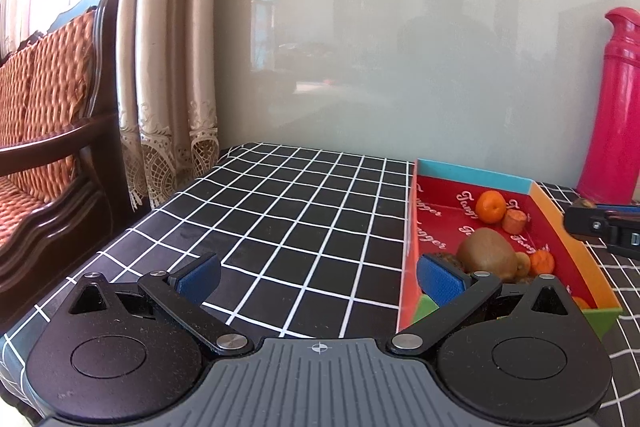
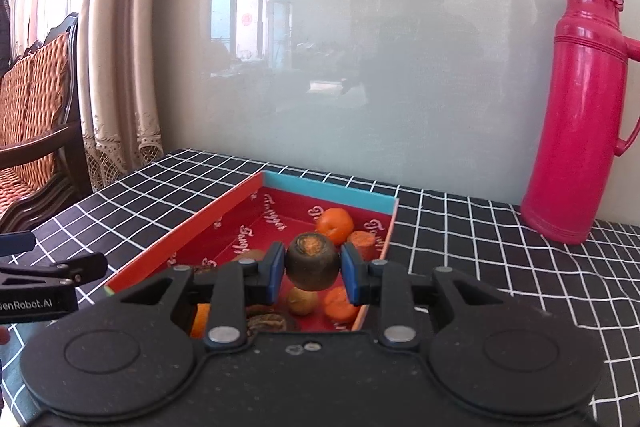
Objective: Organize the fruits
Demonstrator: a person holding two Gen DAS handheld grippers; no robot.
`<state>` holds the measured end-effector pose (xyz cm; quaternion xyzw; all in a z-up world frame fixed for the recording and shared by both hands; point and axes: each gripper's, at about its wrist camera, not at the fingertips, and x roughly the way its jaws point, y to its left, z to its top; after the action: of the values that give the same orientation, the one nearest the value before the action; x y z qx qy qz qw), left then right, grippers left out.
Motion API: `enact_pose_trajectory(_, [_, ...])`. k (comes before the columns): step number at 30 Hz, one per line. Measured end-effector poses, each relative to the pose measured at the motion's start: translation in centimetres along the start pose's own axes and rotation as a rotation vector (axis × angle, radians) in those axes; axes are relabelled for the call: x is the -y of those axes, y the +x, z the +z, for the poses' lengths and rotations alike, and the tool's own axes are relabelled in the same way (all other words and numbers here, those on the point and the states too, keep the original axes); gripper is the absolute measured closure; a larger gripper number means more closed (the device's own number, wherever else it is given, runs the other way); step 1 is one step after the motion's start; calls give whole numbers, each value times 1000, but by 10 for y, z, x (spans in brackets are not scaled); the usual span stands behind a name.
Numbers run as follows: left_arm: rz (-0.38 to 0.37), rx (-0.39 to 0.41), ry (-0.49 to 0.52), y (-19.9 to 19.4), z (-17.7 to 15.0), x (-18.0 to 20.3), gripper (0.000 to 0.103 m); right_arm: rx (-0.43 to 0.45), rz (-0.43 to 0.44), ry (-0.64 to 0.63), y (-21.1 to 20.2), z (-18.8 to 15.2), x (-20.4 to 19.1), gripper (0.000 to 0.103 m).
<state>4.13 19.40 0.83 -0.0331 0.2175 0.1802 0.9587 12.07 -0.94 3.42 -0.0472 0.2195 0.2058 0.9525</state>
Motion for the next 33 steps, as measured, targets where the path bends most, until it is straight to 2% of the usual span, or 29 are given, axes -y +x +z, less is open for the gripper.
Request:
enact_pose_trajectory(11, [-1, -4, 17, -2, -2, 2, 0, -27, 9, -27, 5, -6, -9, 74])
enact_pose_trajectory(14, [0, -4, 19, -2, -3, 2, 0, -22, -16, -31, 6, -7, -7, 66])
enact_pose_trajectory(15, [1, -5, 18, -2, -3, 2, 0, -15, -18, -21, 4, -6, -5, 60])
enact_pose_trajectory(17, [1, -5, 16, -2, -3, 2, 0, 5, -26, -3, 0, -3, -1, 59])
enact_pose_trajectory(18, [1, -6, 13, -2, -3, 2, 0, 11, -32, 3, -1, -2, 1, 55])
enact_pose_trajectory(19, [0, -7, 10, -2, -3, 2, 0, 23, -40, 12, -4, -1, 4, 40])
enact_pose_trajectory(21, [-7, -7, 0, -3, -1, 1, 0, 67, -60, 32, -12, 1, 10, 20])
enact_pose_trajectory(24, [-16, -11, -16, -4, -1, 1, 0, 134, -81, 64, -28, 4, 22, 15])
enact_pose_trajectory(25, [-19, -12, -16, -5, -1, 2, 0, 152, -91, 80, -33, 5, 27, 5])
enact_pose_trajectory(26, [-19, -12, -15, -7, -1, 3, 0, 173, -104, 104, -41, 3, 33, 1])
enact_pose_trajectory(28, [-20, -9, -4, -12, -1, 6, 0, 201, -120, 152, -54, -2, 44, 0])
enact_pose_trajectory(33, [-60, 14, 8, -43, 1, 17, 0, 180, -189, 191, -82, -22, 68, 0])
